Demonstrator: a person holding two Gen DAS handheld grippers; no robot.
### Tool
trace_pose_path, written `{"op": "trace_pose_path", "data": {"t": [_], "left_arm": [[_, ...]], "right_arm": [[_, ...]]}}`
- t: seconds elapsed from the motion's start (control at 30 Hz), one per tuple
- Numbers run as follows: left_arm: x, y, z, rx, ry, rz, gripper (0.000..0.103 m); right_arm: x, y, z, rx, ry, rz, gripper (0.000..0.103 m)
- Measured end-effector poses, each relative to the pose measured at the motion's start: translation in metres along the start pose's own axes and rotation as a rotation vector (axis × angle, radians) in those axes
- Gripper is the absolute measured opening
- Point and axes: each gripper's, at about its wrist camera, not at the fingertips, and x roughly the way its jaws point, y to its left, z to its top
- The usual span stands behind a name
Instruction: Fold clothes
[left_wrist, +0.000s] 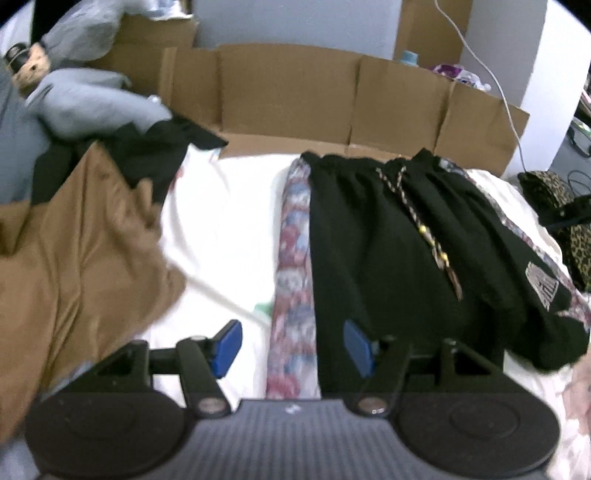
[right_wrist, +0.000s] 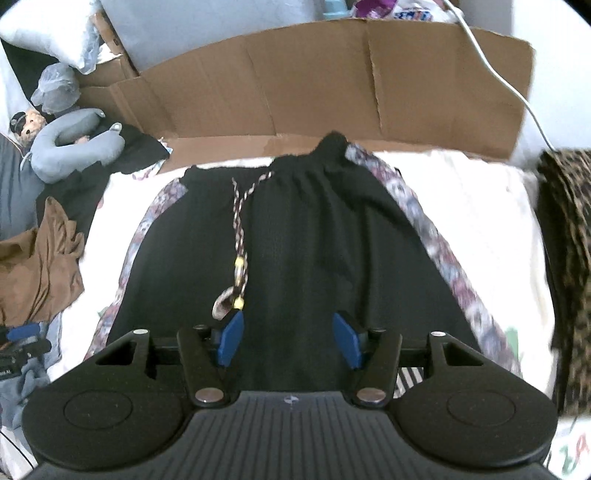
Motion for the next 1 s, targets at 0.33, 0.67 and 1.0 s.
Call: {"op": "trace_pose_path", "data": {"t": [0.33, 0.67, 1.0], "left_arm": [[-0.029, 0.027, -0.057, -0.179, 0.074, 0.061, 0.045], [-0.031, 0.026, -0.09, -0.313, 0.114, 0.023, 0.025], [-0.01, -0.026, -0.082, -0.289, 0.093, -0.215, 0.032]], "right_arm": [[-0.033, 0.021, -0.044, 0.026, 0.05, -0.005, 0.061], [-0.047, 0.052, -0.091, 0.036, 0.1, -0.054, 0.061], [-0.047, 0.056, -0.115, 0.047, 0.158, -0.075, 0.059]]}}
